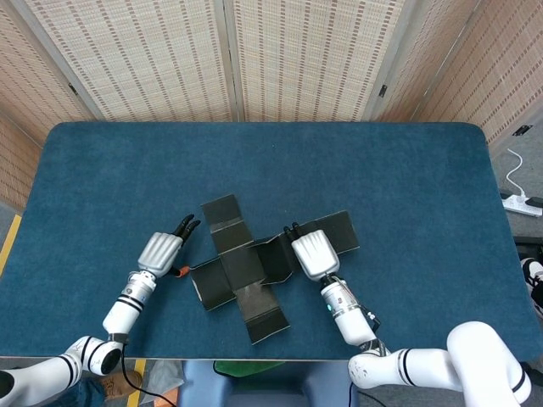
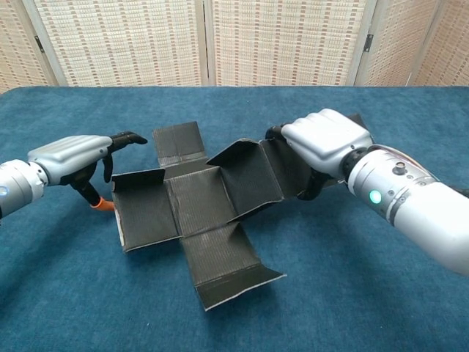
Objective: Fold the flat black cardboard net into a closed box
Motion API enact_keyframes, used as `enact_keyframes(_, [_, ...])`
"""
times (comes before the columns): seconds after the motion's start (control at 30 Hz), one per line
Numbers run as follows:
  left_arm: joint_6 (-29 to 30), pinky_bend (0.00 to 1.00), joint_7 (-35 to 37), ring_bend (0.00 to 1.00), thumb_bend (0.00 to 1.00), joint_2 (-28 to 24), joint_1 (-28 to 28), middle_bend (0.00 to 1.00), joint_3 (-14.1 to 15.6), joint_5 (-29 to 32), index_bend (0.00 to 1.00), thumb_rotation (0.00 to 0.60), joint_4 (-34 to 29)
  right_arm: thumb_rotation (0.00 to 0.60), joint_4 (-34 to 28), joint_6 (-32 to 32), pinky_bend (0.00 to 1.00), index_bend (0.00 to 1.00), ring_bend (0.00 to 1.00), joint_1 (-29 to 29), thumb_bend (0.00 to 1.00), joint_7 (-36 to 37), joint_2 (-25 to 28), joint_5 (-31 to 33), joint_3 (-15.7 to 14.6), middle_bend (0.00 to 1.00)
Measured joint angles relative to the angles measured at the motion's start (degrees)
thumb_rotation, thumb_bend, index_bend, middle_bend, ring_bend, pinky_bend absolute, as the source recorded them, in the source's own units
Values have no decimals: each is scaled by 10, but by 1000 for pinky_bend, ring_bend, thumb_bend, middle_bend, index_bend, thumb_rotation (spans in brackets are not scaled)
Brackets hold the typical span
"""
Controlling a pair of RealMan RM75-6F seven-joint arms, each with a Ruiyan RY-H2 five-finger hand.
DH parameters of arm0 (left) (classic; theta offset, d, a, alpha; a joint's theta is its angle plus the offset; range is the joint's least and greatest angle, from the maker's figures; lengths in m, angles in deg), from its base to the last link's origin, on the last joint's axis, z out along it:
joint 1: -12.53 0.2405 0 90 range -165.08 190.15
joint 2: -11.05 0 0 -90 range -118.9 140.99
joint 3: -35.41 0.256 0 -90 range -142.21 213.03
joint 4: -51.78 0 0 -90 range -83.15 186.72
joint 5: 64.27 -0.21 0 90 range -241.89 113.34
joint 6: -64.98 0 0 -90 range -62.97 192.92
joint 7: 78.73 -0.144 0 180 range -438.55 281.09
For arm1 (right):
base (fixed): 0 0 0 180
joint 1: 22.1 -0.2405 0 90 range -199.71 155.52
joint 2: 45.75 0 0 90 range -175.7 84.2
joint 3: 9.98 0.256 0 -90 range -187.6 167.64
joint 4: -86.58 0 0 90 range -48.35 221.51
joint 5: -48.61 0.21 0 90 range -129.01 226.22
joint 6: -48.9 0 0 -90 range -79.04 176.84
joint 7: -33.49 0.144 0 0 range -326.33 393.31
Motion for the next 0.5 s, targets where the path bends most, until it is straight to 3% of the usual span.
enact_keyframes(0.33, [0, 679, 145, 487, 177, -9, -3, 0, 5, -21, 0, 600, -40, 600, 2, 38, 997, 510, 728, 0, 219, -14, -1, 7, 21, 455])
enact_keyframes(0.5, [32, 669, 204, 474, 179, -15, -3, 0, 10, -53, 0, 600, -54, 600, -12, 68, 997, 510, 728, -9, 220, -34, 10, 26, 34, 454])
